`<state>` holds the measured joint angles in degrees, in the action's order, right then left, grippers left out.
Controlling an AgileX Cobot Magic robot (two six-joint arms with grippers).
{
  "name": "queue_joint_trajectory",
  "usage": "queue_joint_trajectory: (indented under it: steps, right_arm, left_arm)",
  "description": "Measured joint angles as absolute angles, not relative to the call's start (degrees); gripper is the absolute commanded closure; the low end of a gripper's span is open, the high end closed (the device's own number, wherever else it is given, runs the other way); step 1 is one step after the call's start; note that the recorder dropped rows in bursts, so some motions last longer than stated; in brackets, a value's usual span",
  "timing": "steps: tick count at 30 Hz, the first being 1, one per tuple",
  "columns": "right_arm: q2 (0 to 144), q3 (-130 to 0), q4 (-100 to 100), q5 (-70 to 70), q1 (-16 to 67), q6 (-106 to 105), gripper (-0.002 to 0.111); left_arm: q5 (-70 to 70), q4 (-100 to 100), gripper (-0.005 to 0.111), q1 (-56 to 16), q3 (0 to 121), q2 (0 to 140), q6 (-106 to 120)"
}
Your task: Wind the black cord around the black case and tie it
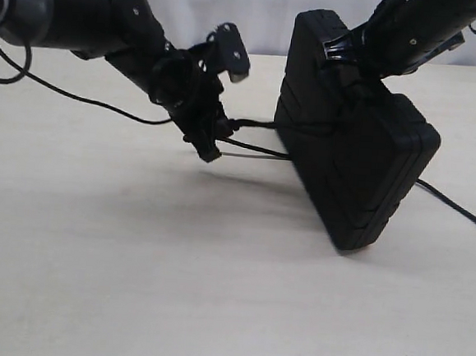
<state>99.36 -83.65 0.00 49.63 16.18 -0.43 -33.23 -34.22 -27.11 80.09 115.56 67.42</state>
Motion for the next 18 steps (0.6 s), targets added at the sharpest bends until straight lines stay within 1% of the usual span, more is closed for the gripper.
queue_joint_trajectory:
  steps: [8,12,18]
  right_arm:
    - [99.4,-83.6,0.0,49.6,16.2,-0.4,0.089]
    - [99.4,-83.6,0.0,49.6,16.2,-0.4,0.089]
    - [99.4,-83.6,0.0,49.6,16.2,-0.4,0.089]
  left_arm:
    - [-32.6,-40.7,0.107,-22.1,80.1,114.4,59.5]
    - [-32.4,-42.8,0.107,-22.1,80.1,114.4,59.5]
    - [-32.8,-43.3,0.107,-24.2,80.1,114.4,63.4]
